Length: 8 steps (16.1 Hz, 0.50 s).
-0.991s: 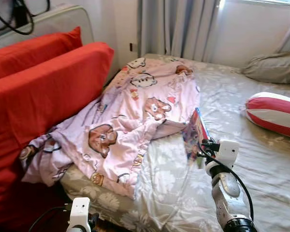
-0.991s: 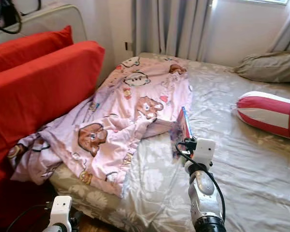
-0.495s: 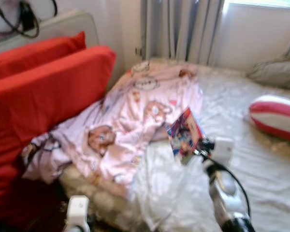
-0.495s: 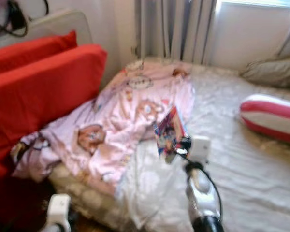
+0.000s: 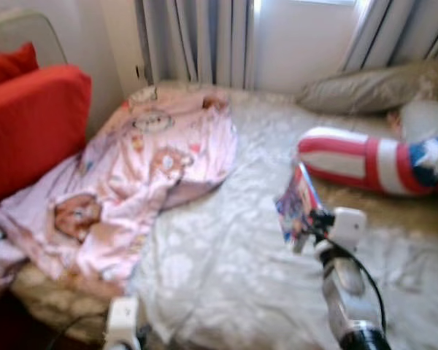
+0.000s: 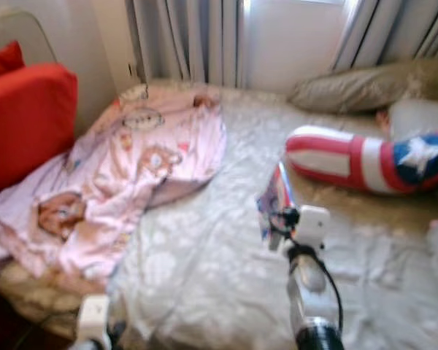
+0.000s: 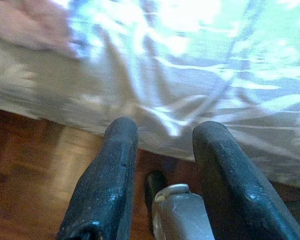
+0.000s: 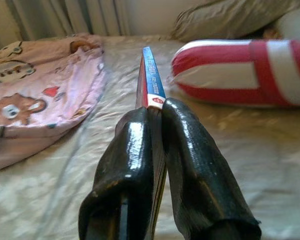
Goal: Clean up the room
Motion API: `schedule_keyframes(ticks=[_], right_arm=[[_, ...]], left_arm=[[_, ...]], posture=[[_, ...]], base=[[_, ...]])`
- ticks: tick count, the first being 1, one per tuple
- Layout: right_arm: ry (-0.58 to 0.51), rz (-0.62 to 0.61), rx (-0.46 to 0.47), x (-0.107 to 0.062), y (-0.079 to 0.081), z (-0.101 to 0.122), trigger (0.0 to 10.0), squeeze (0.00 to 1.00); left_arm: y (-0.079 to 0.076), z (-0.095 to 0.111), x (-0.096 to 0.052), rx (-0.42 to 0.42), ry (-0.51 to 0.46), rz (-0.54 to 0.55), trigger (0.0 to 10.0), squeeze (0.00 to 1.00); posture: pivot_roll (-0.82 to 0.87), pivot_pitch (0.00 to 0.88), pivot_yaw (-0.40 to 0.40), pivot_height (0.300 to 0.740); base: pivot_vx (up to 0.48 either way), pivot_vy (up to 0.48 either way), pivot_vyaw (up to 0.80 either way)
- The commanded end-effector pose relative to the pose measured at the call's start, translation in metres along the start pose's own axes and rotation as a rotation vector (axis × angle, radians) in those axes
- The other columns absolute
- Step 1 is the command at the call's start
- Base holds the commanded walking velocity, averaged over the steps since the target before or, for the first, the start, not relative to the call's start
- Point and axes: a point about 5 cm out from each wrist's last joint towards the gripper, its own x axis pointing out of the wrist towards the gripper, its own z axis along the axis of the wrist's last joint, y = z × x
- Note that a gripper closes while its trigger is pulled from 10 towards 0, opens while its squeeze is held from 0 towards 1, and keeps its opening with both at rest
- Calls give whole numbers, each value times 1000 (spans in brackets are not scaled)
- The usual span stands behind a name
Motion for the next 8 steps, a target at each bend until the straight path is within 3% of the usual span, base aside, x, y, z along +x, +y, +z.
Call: schedule_keyframes(ticks=[1, 4, 8], right_arm=[[-74, 21, 9, 5, 8, 15, 10000, 0], [-74, 18, 13, 5, 8, 15, 10000, 0], [-65, 26, 13, 6, 10, 14, 10000, 0]], left_arm=[[10, -4, -2, 14, 20, 25, 10000, 0], [9, -4, -2, 14, 21, 24, 10000, 0], [8, -4, -2, 15, 20, 20, 10000, 0]], posture=[[65, 0, -36, 740], [61, 0, -33, 740], [63, 0, -31, 740]], base=[[0, -337, 0], [0, -341, 0], [0, -340, -744]])
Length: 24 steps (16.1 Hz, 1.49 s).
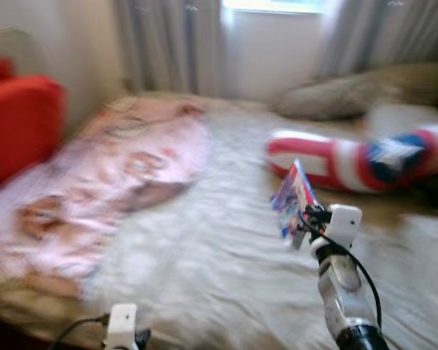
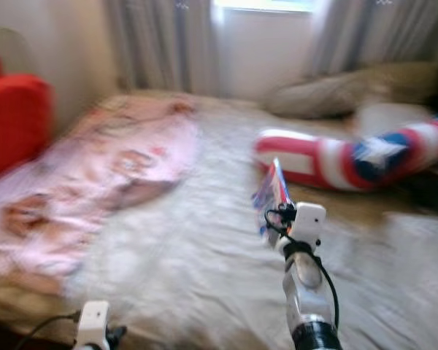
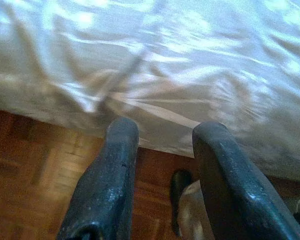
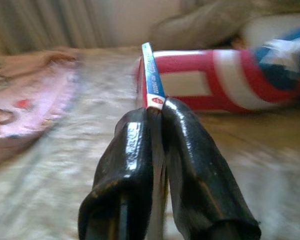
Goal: Clean up the room
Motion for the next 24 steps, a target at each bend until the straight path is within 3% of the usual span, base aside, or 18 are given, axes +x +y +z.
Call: schedule_keyframes(ticks=[1, 7, 20, 24], right_arm=[[-53, -8, -9, 3, -4, 12, 10000, 0], [-60, -11, -7, 3, -5, 12, 10000, 0], [-49, 10, -18, 2, -4, 11, 10000, 0], [-50, 14, -18, 2, -3, 11, 10000, 0]], left_arm=[[-2, 7, 2, 17, -14, -10, 10000, 0], [-1, 6, 2, 18, -12, -6, 10000, 0], [-3, 5, 2, 14, 1, -11, 10000, 0], [-4, 4, 2, 14, 0, -12, 10000, 0]], posture=[[63, 0, -32, 740], [59, 0, -29, 740], [55, 0, -25, 740], [54, 0, -26, 740]], base=[[0, -341, -725], [0, -340, 0], [0, 0, 0], [0, -321, 0]])
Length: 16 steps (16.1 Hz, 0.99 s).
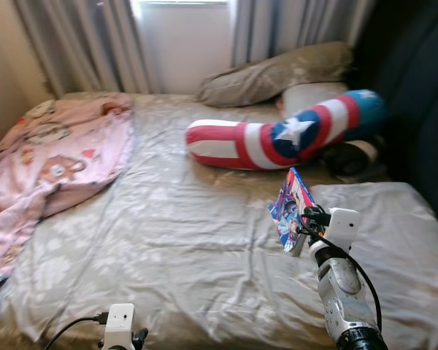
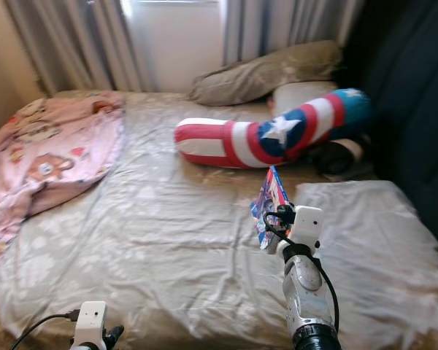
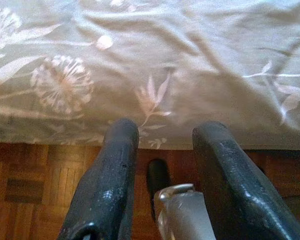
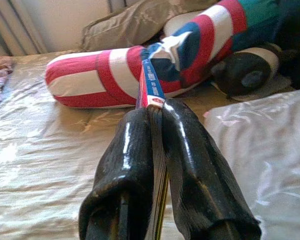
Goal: Clean up the room
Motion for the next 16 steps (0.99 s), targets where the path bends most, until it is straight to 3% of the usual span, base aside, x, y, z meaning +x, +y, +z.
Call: schedule_keyframes(ticks=[1, 16], right_arm=[[-54, 8, -3, 5, 2, 14, 10000, 0], [-39, 4, -10, 4, 1, 10, 10000, 0]], left_arm=[[-2, -2, 0, -6, 14, -7, 10000, 0], [-4, -2, 0, -30, 9, -23, 10000, 0]], posture=[[54, 0, -26, 740], [55, 0, -28, 740]], base=[[0, -322, 0], [0, -20, 0]])
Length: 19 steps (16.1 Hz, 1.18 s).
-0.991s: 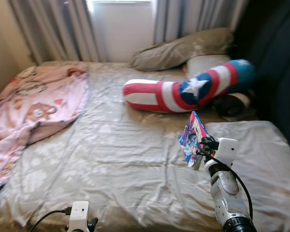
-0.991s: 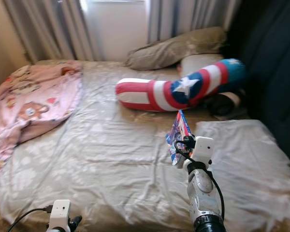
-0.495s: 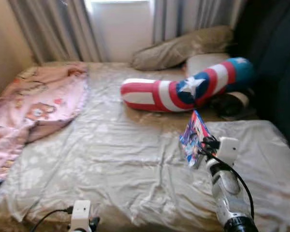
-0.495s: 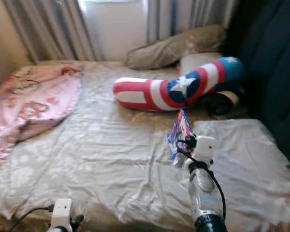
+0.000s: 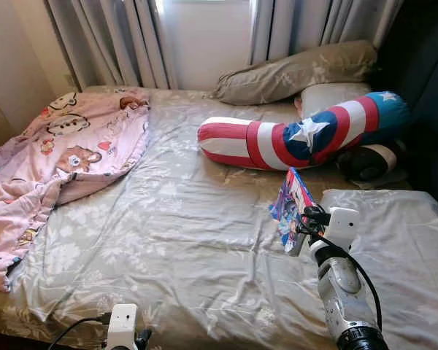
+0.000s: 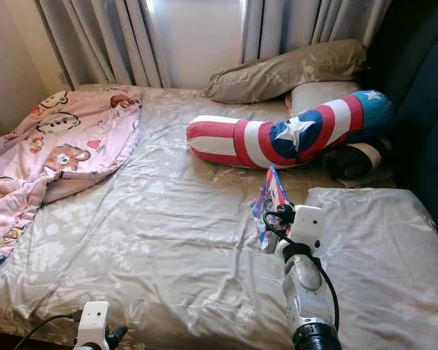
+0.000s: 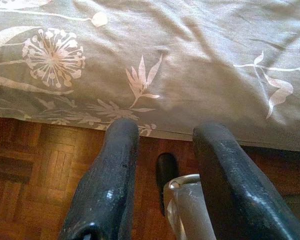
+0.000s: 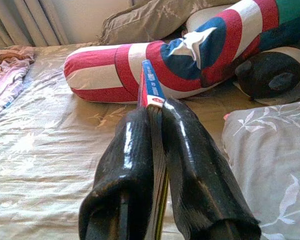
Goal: Clean up the room
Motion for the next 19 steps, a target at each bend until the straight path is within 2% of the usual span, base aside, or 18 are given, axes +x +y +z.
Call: schedule_keyframes(ticks=[1, 6, 9, 13, 16, 19], right_arm=[[-33, -20, -14, 3, -1, 8, 10000, 0], [4, -105, -21, 3, -10, 3, 10000, 0], [14, -138, -13, 3, -15, 2, 10000, 0], [6, -126, -26, 4, -12, 3, 10000, 0], [21, -64, -45, 4, -4, 1, 10000, 0], [27, -69, -52, 3, -3, -1, 10000, 0]], left_arm=[[1, 0, 0, -21, 4, 1, 10000, 0], [1, -2, 0, -34, 13, -4, 10000, 0], [1, -4, -1, -38, 18, 1, 10000, 0], [1, -2, 0, -41, 14, 3, 10000, 0], [1, -2, 0, -39, 14, 3, 10000, 0], [1, -3, -1, -41, 17, 3, 10000, 0]], posture=[[54, 0, -29, 740], [55, 0, -30, 740], [55, 0, -30, 740], [56, 0, -30, 740], [55, 0, -30, 740], [57, 0, -30, 740]], base=[[0, 0, 0], [0, 0, 0], [0, 0, -752], [245, 0, 0], [249, 0, 0], [252, 0, 0]])
